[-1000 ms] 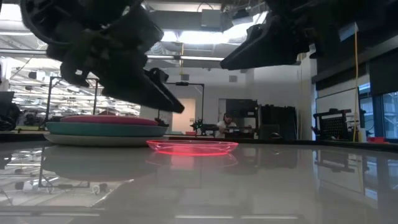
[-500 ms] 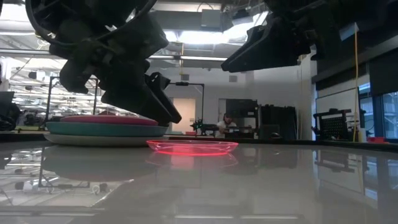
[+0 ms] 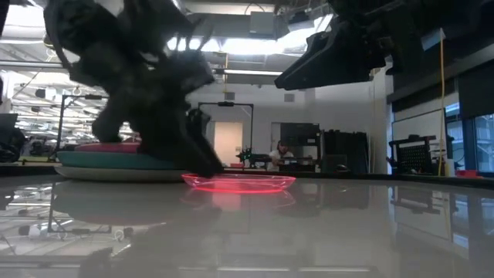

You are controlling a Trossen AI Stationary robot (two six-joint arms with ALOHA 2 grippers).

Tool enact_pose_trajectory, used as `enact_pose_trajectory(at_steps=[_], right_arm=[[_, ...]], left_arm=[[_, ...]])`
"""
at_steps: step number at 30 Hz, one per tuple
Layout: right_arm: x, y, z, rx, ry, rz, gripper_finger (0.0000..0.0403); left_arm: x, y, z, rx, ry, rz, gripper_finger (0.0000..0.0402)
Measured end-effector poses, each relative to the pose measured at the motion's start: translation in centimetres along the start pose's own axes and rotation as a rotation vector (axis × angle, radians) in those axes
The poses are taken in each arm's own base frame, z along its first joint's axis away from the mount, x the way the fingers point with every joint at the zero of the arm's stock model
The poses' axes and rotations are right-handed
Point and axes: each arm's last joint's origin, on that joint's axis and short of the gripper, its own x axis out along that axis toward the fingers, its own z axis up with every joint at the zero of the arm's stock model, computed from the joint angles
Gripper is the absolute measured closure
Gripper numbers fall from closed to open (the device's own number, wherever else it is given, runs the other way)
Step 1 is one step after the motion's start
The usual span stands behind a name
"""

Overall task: Stack plastic plates
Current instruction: Stack the pink plate on top of the orange plate

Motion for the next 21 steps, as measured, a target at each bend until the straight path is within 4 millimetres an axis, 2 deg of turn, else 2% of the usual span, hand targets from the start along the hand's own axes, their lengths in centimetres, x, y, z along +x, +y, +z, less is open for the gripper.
enact_pose_trajectory(at_steps=[3, 8, 12, 17, 21], right_arm=[[0.00, 0.00, 0.00, 0.000, 0.000, 0.000, 0.0237], [0.00, 0.00, 0.00, 0.000, 0.000, 0.000, 0.0237], [0.00, 0.00, 0.00, 0.000, 0.000, 0.000, 0.0237], [0.00, -0.01, 0.00, 0.000, 0.000, 0.000, 0.0237], [0.00, -0.02, 0.00, 0.000, 0.001, -0.008, 0.0237]], left_arm=[[0.83, 0.30, -0.85, -0.006, 0.035, 0.012, 0.0241], [1.01, 0.60, -0.94, -0.014, 0.038, -0.006, 0.0252], [0.97, 0.59, -0.91, -0.013, 0.038, -0.007, 0.0300], [0.98, 0.59, -0.82, 0.024, 0.029, 0.001, 0.0382], [0.98, 0.46, -0.61, 0.066, 0.004, -0.025, 0.0394]])
